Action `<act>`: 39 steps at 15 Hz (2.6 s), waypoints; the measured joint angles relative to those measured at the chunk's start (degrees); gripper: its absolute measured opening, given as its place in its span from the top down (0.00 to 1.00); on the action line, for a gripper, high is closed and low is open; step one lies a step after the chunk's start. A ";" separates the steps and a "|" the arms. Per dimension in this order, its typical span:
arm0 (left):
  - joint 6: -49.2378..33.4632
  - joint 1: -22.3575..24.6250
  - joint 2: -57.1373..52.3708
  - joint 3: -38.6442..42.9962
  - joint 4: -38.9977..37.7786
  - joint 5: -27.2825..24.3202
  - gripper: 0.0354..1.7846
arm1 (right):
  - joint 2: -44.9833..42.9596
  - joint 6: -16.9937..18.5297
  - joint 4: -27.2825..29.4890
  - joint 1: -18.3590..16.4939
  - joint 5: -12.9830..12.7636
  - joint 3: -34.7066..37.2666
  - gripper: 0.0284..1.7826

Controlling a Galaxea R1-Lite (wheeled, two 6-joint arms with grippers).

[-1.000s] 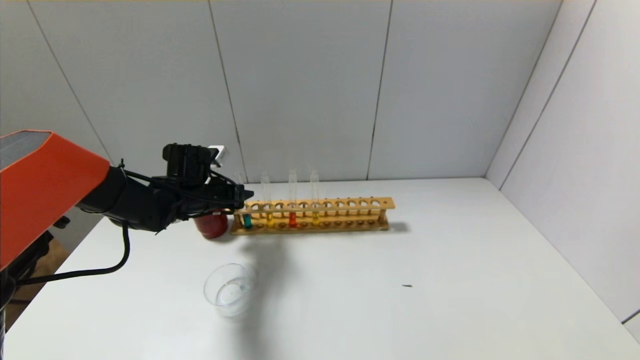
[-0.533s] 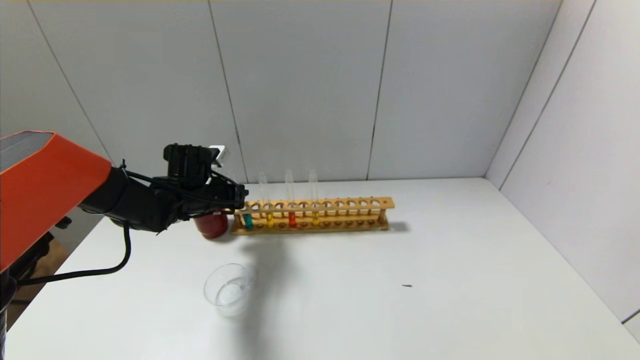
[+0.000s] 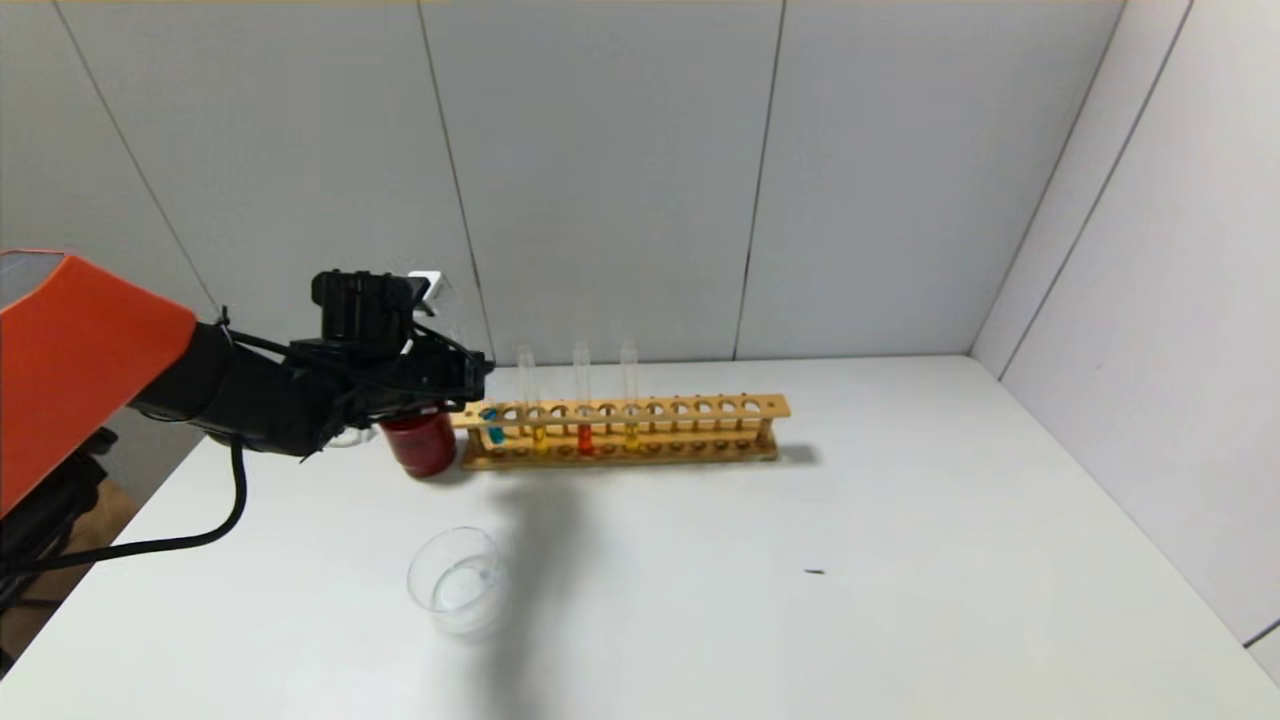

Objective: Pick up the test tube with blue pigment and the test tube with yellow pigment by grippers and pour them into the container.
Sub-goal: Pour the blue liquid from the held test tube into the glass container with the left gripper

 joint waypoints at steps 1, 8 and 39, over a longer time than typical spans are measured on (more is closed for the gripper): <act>0.10 0.06 -1.21 0.10 -0.11 0.02 0.83 | 0.00 0.00 0.00 0.00 0.00 0.00 0.02; 7.86 1.71 -12.84 1.57 0.33 -0.01 0.83 | 0.00 0.00 0.00 -0.05 0.02 0.00 0.02; 72.28 22.54 -27.39 39.84 -6.70 -39.25 0.83 | 0.00 0.00 0.00 -0.02 0.00 0.00 0.02</act>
